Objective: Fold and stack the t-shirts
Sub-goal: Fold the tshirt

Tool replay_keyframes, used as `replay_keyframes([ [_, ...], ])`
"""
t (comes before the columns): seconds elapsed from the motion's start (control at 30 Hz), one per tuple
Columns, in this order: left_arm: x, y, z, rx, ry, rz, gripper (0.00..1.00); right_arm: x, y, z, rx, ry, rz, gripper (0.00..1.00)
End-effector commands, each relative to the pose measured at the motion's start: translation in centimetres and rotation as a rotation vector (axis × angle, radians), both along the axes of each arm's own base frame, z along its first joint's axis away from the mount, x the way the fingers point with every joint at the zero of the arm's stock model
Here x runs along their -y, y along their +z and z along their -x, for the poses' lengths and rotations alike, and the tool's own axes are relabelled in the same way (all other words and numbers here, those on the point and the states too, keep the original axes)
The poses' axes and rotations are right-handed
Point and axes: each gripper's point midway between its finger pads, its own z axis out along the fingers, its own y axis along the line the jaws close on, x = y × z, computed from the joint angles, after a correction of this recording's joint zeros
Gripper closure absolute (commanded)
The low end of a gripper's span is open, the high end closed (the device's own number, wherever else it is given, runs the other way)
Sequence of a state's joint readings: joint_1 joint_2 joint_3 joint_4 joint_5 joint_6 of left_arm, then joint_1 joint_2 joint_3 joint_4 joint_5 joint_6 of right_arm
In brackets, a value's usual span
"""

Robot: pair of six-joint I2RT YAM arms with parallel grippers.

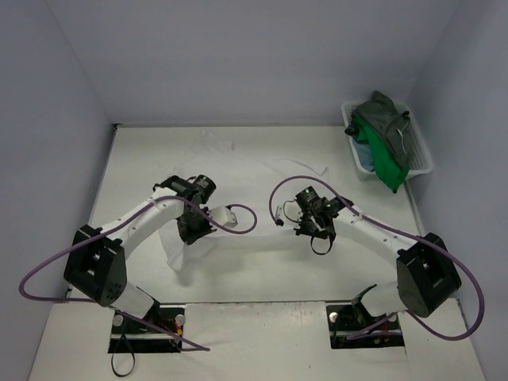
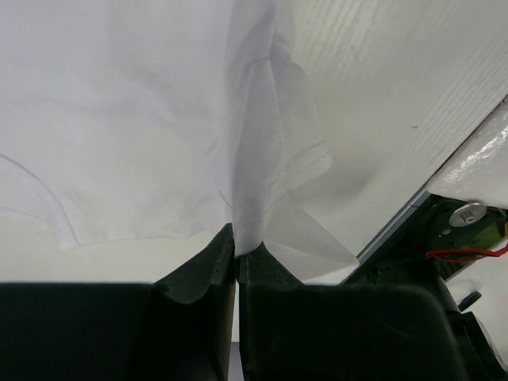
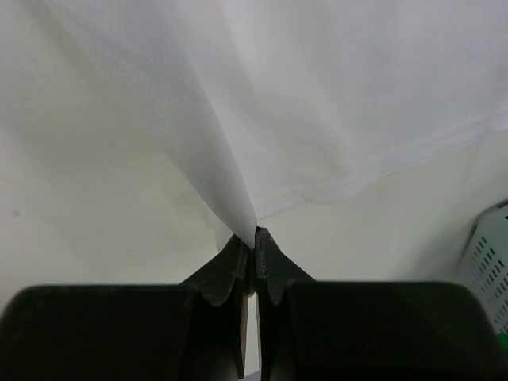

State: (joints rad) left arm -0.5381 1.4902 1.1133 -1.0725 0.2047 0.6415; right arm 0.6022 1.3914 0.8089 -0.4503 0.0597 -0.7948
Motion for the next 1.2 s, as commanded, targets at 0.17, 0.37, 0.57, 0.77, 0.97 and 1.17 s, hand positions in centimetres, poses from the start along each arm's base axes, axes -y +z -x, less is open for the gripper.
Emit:
replay_keyframes([
  [0.17, 0.1, 2.7, -4.8, 0.129, 0.039, 0.008, 1.00, -0.3, 2.1, -2.8, 0.040, 0.001, -0.020, 1.00],
  [0.37, -0.5, 2.8, -7.5, 0.171, 0.077, -0.017, 1.00, -0.3, 1.9, -3.9, 0.026, -0.003, -0.021, 1.00],
  [0.57, -1.0, 2.9, -10.6, 0.196, 0.119, -0.020, 1.00, 0.4, 1.9, -5.9, 0.018, -0.027, -0.027, 1.00],
  [0.77, -0.7, 3.0, -14.1, 0.232, 0.138, -0.029, 1.00, 0.6, 1.7, -8.0, 0.007, -0.050, -0.051, 1.00],
  [0.97, 0.1, 3.1, -17.0, 0.255, 0.137, -0.034, 0.94, 0.5, 1.0, -9.6, -0.011, -0.061, -0.060, 1.00],
  [1.17, 0.1, 1.9, -19.2, 0.248, 0.146, -0.046, 0.92, 0.5, -0.1, -11.4, -0.032, -0.079, -0.064, 1.00],
])
